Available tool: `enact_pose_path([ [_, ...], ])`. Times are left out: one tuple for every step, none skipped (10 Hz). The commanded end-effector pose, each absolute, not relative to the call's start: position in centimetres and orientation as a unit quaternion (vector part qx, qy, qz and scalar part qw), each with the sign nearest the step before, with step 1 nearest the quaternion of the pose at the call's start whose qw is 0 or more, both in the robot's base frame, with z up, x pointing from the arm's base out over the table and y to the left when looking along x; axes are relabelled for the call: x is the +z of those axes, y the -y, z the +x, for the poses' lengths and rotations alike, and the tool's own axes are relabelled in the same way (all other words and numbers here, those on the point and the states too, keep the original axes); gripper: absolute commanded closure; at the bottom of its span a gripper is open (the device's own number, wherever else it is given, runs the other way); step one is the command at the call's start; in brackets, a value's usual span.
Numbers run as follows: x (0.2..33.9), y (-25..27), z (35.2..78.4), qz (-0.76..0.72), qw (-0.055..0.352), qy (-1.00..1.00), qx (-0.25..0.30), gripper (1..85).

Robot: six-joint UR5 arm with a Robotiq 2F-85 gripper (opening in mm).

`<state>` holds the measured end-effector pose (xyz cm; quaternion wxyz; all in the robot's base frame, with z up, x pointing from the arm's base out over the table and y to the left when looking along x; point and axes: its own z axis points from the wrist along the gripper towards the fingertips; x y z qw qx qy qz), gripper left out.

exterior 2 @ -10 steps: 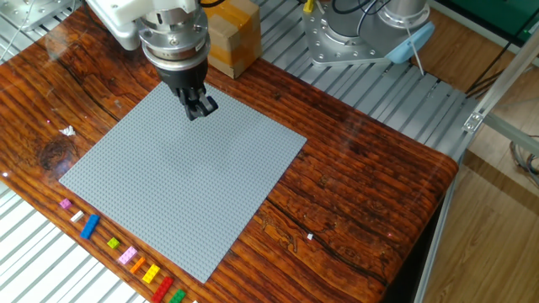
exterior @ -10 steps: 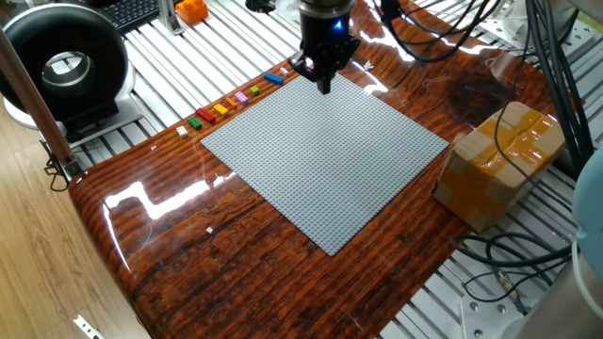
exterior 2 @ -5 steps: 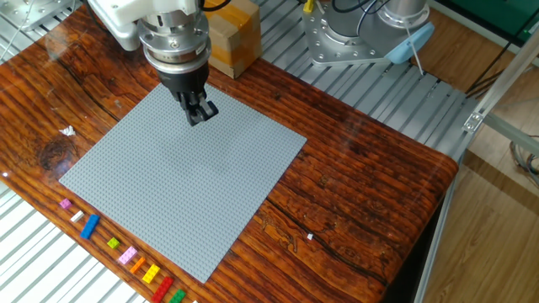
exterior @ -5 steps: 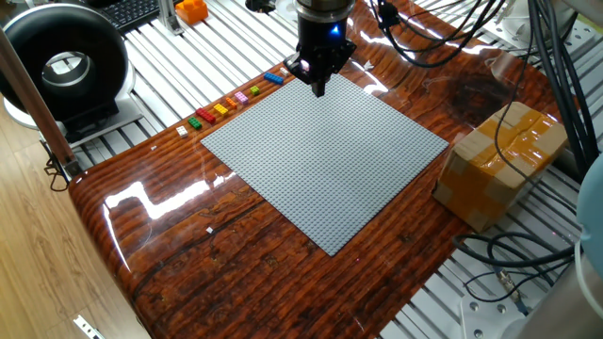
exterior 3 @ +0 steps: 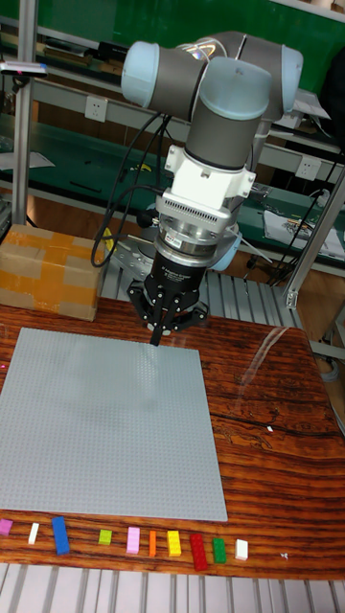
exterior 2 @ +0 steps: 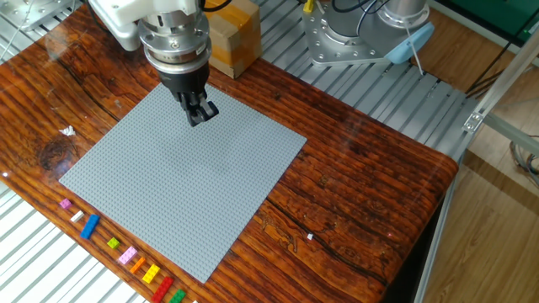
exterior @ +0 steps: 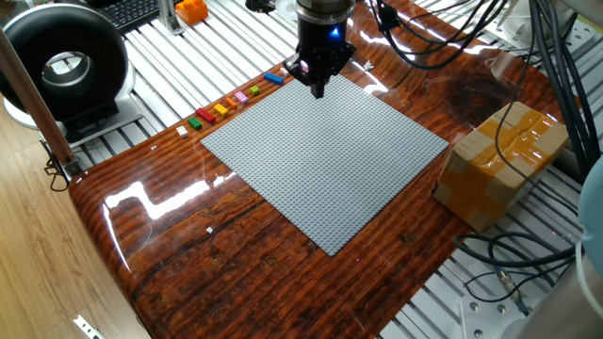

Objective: Build with small Lego blocks

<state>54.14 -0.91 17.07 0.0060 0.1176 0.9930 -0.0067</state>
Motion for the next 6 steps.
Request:
enact_pose_path([
  [17.2,0.4,54.2,0.134,0.006,-0.991,0.005,84.7],
  [17.2,0.3,54.5,0.145,0.011,-0.989,0.007,84.7],
  [17.2,0.3,54.4,0.160,0.009,-0.987,0.008,84.7],
  [17.2,0.3,54.8,0.171,0.016,-0.985,0.009,84.7],
  [17.2,0.0,55.3,0.183,0.025,-0.983,0.016,84.7],
  [17.3,-0.1,56.2,0.183,0.042,-0.982,0.021,84.7],
])
